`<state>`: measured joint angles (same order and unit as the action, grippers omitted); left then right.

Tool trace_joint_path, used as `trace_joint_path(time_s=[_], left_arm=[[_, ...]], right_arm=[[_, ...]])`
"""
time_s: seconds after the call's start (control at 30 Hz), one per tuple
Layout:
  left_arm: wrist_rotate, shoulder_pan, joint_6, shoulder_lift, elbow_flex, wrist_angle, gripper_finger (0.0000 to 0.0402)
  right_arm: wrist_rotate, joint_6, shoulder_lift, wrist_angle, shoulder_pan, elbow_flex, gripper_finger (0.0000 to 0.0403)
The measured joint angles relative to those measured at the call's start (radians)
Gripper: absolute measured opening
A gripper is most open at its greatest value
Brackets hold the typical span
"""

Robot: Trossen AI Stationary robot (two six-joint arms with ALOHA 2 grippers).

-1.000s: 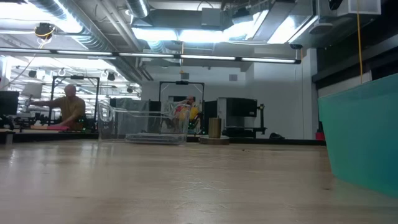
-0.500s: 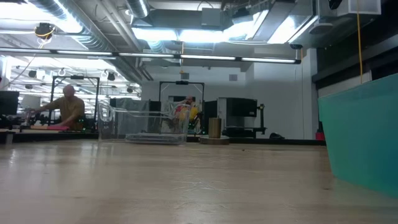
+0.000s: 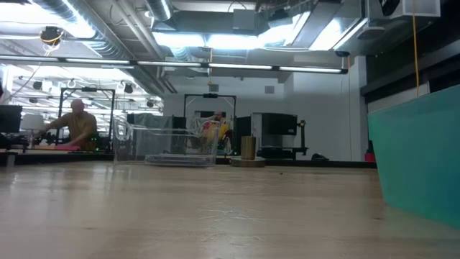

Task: Pick & place jewel cases by type
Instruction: Put the black cd case into the transparent bin

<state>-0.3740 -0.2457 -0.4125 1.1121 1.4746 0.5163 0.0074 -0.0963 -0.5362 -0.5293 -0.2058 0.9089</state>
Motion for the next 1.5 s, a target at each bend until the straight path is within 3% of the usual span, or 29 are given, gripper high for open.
trace_joint_path(time_s=[0.1, 0.43, 0.67, 0.8, 1.07, 1.5], left_arm=[[0.121, 0.027, -0.15, -0.002, 0.0, 0.028, 0.0031], [0.289, 0.032, -0.485, 0.017, 0.0, 0.027, 0.0031], [0.515, 0.038, -0.683, 0.017, 0.0, 0.026, 0.0031], [0.495, 0.046, -0.755, 0.017, 0.0, 0.026, 0.0031], [0.337, 0.08, -0.849, 0.021, 0.0, 0.096, 0.0031], [0.346, 0.321, -0.835, 0.016, 0.0, 0.275, 0.0031]], right_arm=[[0.0, 0.0, 0.0, -0.006, 0.0, 0.0, 0.0006], [-0.023, -0.034, 0.0, -0.046, 0.0, 0.0, 0.0006], [-0.043, 0.013, 0.0, -0.047, 0.001, 0.0, 0.0006], [-0.046, 0.045, 0.0, -0.047, 0.001, 0.0, 0.0006], [-0.063, 0.1, 0.0, -0.05, 0.0, 0.0, 0.0006], [-0.063, 0.184, 0.0, -0.049, 0.0, 0.0, 0.0006]])
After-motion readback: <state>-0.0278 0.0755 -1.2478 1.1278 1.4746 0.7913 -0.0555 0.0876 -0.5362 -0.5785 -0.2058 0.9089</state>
